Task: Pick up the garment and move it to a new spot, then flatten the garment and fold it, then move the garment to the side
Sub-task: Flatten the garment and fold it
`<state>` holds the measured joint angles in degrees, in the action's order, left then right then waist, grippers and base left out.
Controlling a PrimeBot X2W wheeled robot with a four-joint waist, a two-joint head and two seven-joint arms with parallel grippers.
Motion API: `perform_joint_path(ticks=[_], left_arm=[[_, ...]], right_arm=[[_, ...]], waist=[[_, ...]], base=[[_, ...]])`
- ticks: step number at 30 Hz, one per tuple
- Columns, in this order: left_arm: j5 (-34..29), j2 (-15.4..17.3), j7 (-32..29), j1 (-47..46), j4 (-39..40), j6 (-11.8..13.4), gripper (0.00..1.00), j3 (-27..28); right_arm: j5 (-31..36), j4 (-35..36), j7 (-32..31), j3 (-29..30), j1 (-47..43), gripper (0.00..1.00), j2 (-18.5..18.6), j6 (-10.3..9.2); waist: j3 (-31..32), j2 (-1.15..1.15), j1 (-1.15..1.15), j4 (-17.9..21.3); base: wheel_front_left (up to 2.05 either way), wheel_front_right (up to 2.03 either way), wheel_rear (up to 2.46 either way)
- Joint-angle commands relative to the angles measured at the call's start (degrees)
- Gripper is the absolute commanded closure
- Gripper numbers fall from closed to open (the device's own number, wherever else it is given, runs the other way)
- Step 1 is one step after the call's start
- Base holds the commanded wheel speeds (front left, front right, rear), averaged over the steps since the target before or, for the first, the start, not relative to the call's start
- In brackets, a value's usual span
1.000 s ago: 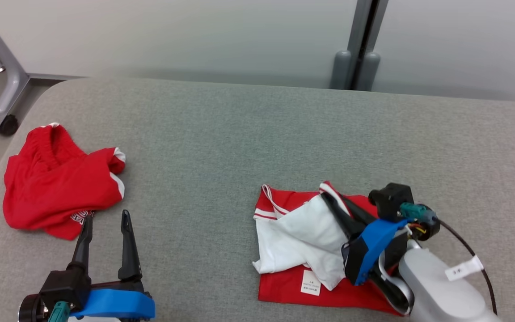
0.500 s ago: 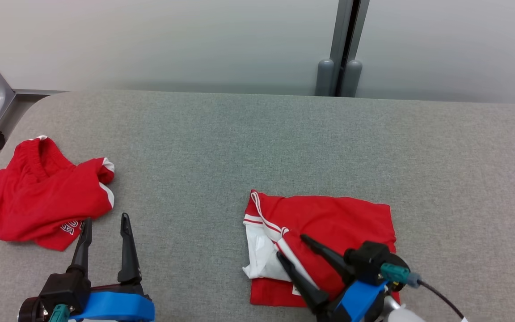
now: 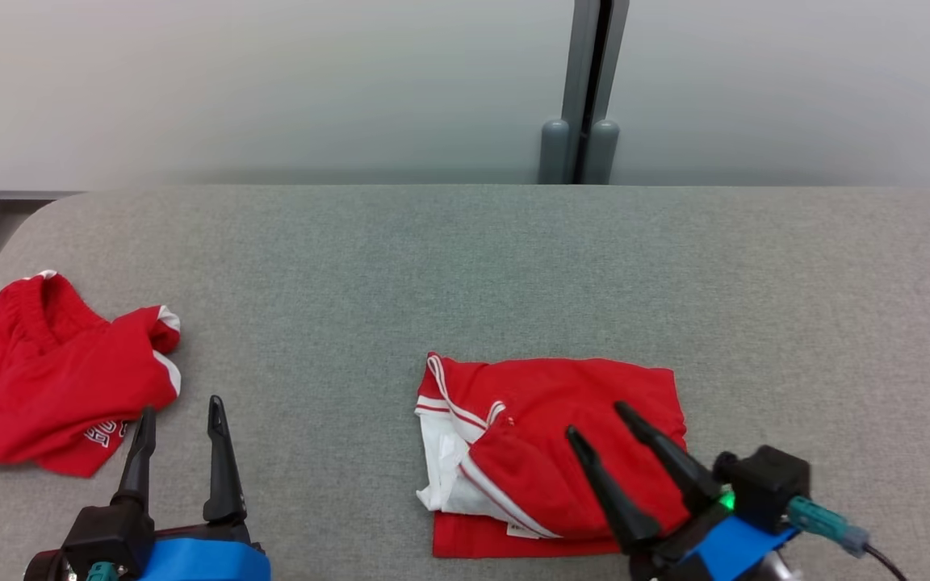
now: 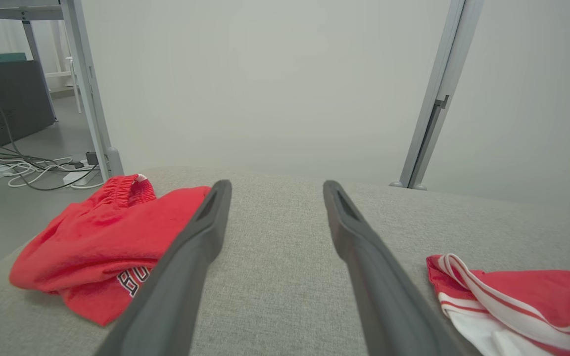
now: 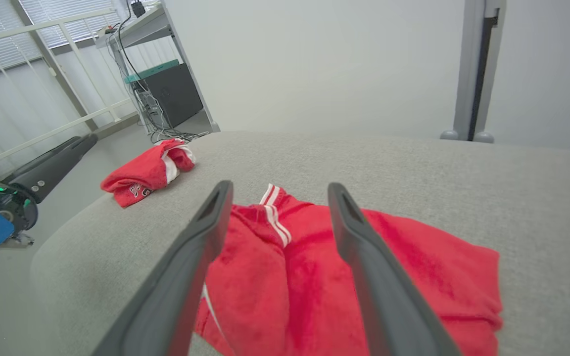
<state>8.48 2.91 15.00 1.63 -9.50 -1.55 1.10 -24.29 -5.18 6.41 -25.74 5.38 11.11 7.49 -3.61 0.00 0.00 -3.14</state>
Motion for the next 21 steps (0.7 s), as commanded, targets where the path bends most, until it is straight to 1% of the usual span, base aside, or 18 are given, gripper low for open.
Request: perform_joint_path(ticks=[1,9,13,17,21], left_arm=[[-0.4,0.0,0.3,0.5,0.1,-0.2,0.00,0.3],[-1.1,0.0,0.3,1.4,0.5,-0.5,0.00,1.0],[-1.6,0.0,0.3,1.9,0.9,-0.6,0.00,1.1],[-2.0,0.0,0.3,2.5,1.3,-0.8,0.00,1.1],[-2.5,0.1,0.3,2.8,1.2,-1.0,0.00,1.2]], right_arm=[[0.3,0.8,0.1,1.6,-1.7,0.00,-0.3,0.01],[3.3,4.2,0.8,14.2,-6.4,0.00,-2.3,0.01],[5.4,5.9,1.4,19.3,-8.0,0.00,-3.6,0.01],[7.1,7.3,1.5,22.4,-9.3,0.00,-4.8,0.01],[9.4,8.0,1.8,23.6,-10.7,0.00,-5.7,0.01]], waist=[[0.4,0.00,0.00,0.5],[1.5,0.00,0.00,2.4],[2.3,0.00,0.00,3.2],[3.0,0.00,0.00,3.7],[3.5,0.00,0.00,3.9]], base=[[0.00,0.00,0.00],[0.00,0.00,0.00],[0.00,0.00,0.00],[0.00,0.00,0.00],[0.00,0.00,0.00]])
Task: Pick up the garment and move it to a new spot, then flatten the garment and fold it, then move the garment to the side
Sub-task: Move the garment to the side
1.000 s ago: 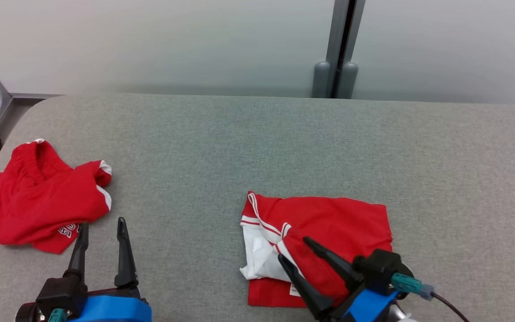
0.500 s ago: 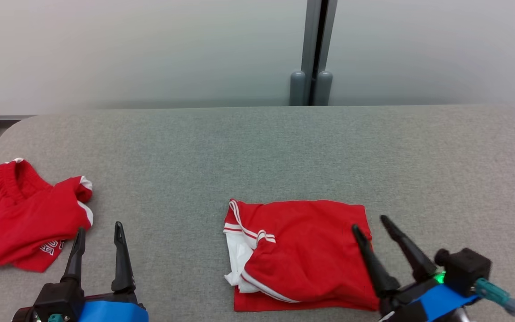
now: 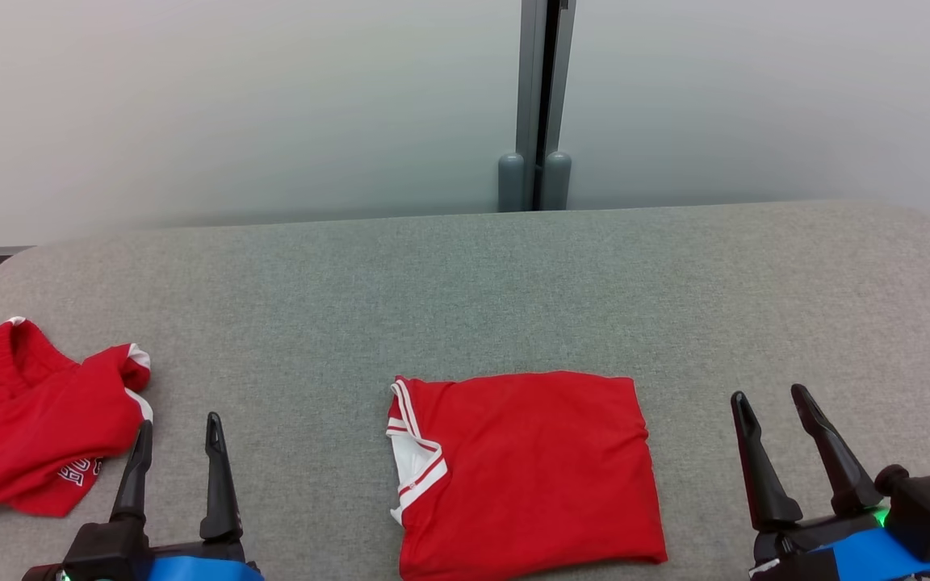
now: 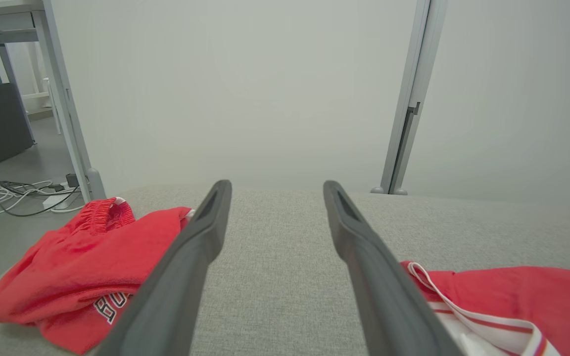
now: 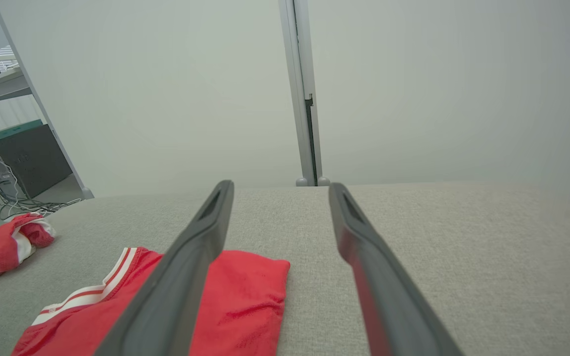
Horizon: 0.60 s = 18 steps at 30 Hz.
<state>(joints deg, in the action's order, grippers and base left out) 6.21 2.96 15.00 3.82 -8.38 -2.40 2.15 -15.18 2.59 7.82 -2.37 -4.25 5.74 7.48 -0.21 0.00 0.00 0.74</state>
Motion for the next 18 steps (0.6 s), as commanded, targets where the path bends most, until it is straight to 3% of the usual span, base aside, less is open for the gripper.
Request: perform_joint_path(ticks=[1,18], left_arm=[[-0.3,0.2,0.3,0.7,0.1,-0.2,0.00,0.1],[-1.3,2.4,-2.7,3.3,1.0,-0.3,0.00,-1.4]], right_arm=[[0.5,0.3,0.5,0.5,-1.4,0.00,-0.7,0.02],[4.9,-1.0,-1.5,5.3,-5.7,0.00,-2.8,0.02]], waist=[[0.2,0.00,0.00,0.1],[1.7,0.00,0.00,-0.7]], base=[[0.00,0.00,0.00],[0.00,0.00,0.00]])
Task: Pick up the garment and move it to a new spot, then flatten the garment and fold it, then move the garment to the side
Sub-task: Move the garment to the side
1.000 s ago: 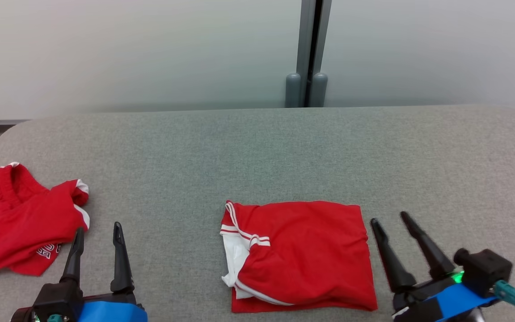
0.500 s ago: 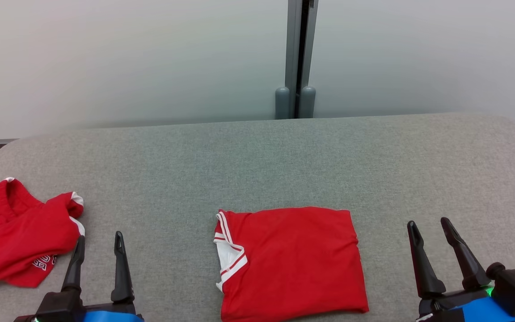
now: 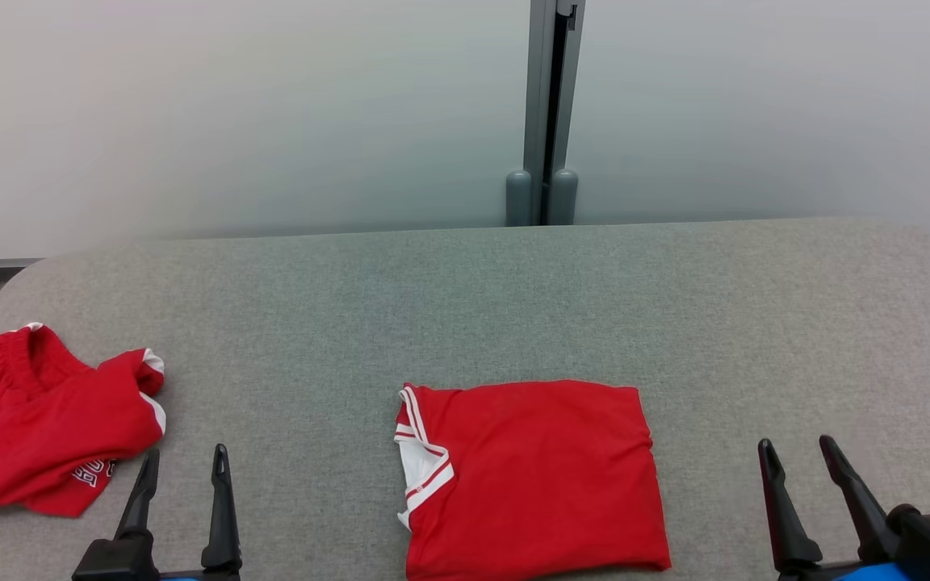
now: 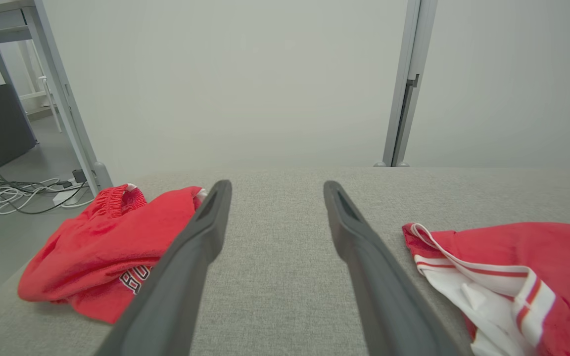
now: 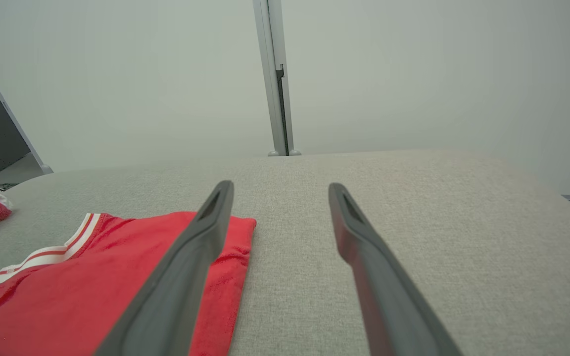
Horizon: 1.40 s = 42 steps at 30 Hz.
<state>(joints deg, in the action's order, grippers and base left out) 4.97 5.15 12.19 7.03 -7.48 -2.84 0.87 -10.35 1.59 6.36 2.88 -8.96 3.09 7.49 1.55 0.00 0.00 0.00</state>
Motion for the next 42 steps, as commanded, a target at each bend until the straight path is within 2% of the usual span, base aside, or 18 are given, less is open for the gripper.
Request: perform_joint_path(ticks=[1,23,31,36,42], left_arm=[[0.0,0.3,-0.1,0.2,0.4,0.1,0.00,-0.2],[1.2,1.0,-1.7,0.7,1.1,0.8,0.00,-1.2],[1.5,1.1,-1.4,-0.4,1.4,1.3,0.00,-1.6],[1.4,1.0,-1.5,-1.6,1.7,1.4,0.00,-2.4],[1.9,0.6,-0.8,-4.4,1.2,1.1,0.00,-3.5]], right_arm=[[0.2,-0.3,-0.3,0.2,-1.0,0.00,-0.2,0.01],[0.9,-1.9,-1.1,-0.4,0.2,0.00,-0.2,0.01],[3.6,-3.1,-3.6,-3.7,6.5,0.00,-0.2,0.01],[4.3,-6.3,-6.8,-5.6,12.4,0.00,0.3,0.01],[2.8,-15.3,-9.4,-5.2,18.2,0.00,0.5,0.01]], waist=[[0.0,0.00,0.00,-0.1],[0.5,0.00,0.00,-1.0],[-0.1,0.00,0.00,-1.3],[-1.0,0.00,0.00,-2.2],[-4.2,0.00,0.00,-4.5]], base=[[0.00,0.00,0.00],[0.00,0.00,0.00],[0.00,0.00,0.00],[0.00,0.00,0.00],[0.00,0.00,0.00]])
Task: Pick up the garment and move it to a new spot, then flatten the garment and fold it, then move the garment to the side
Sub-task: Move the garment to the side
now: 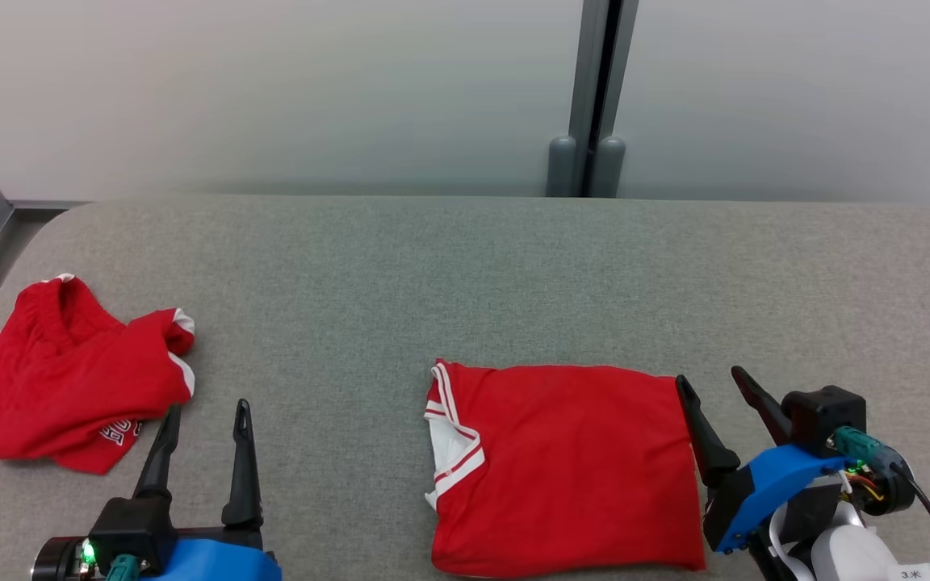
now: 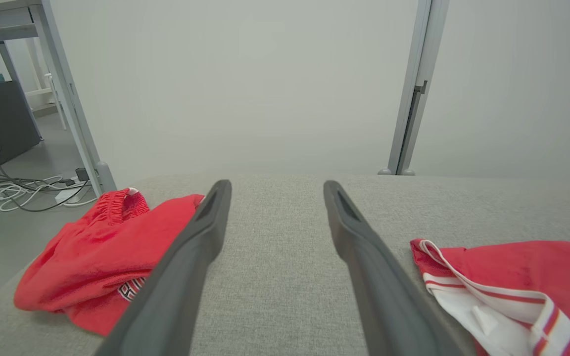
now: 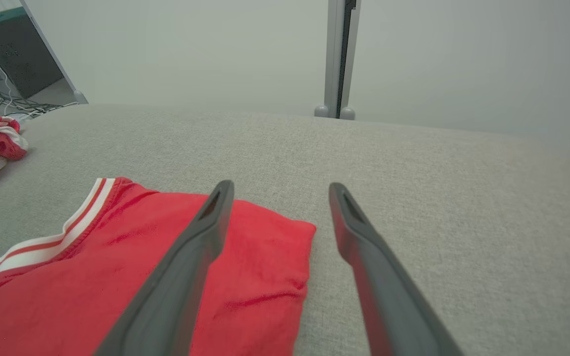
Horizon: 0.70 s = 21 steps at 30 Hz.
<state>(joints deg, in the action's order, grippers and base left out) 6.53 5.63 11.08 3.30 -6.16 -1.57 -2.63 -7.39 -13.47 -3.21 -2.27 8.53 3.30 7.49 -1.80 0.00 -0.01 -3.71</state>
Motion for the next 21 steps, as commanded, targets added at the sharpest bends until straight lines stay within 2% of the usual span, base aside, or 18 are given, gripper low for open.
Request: perform_joint_path(ticks=[1,11,21], left_arm=[[0.4,0.1,0.4,-1.2,-0.4,-0.2,0.00,-0.2],[0.9,-0.2,2.2,-4.1,-2.7,0.2,0.00,-0.8],[1.3,0.1,3.0,-5.1,-4.2,0.4,0.00,-1.0]], right_arm=[[-0.1,-1.6,0.5,0.0,1.0,0.00,0.5,0.01],[0.0,-15.7,3.8,-0.7,3.0,0.00,0.8,0.01],[-1.8,-25.1,5.9,-3.2,3.5,0.00,-0.1,0.02]], waist=[[-1.3,0.00,0.01,-1.1],[-4.1,0.00,0.01,-3.0],[-5.1,0.00,0.01,-3.3]], base=[[0.00,0.00,0.00],[0.00,0.00,0.00],[0.00,0.00,0.00]])
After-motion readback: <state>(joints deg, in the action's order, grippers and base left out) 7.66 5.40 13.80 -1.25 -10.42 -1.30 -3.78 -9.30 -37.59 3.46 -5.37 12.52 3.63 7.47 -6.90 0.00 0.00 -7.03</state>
